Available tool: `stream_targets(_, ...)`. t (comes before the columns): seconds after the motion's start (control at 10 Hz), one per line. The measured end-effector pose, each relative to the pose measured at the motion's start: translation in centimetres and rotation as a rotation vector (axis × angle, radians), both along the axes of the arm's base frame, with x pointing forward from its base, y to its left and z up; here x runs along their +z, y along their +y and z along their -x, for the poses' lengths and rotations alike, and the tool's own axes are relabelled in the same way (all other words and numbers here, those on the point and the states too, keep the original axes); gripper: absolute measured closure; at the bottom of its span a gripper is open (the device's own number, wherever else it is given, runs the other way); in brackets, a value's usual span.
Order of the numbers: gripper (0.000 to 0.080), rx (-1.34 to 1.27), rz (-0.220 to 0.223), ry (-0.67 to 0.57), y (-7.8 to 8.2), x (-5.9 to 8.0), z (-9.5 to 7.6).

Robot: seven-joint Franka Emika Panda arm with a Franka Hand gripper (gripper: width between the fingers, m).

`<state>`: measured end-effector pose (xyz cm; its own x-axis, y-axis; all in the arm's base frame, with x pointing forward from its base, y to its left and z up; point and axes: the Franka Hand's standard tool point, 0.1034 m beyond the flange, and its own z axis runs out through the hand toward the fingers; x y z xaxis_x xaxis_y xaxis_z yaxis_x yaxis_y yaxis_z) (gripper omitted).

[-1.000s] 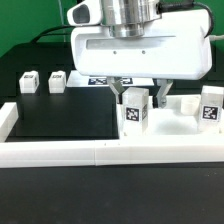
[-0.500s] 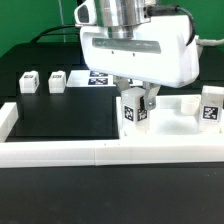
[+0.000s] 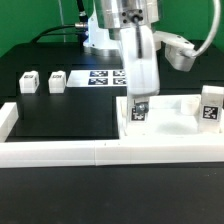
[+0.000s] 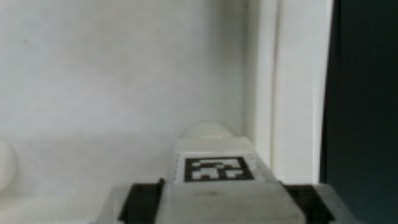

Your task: Assemble square table

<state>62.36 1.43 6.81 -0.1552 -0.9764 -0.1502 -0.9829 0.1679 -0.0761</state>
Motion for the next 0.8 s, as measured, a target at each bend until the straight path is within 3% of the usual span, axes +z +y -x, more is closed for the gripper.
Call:
stream_targets(0.1, 0.0506, -0.143, -0.028, 0.012, 0.01, 0.05, -0.13)
stream_targets(0.3, 0.0506, -0.230, -0.035, 0.019, -0.10, -0.02, -0.10)
stream_targets(0.5, 0.0504, -0.240, -0.027, 0.010, -0.12, -0.02, -0.17)
stream_targets(0.7, 0.0504, -0.056, 0.011, -0.031, 0.16, -0.25, -0.10)
stream_targets(0.8, 0.0259, 0.140, 0.048, -0.042, 0.55, -0.14, -0.09)
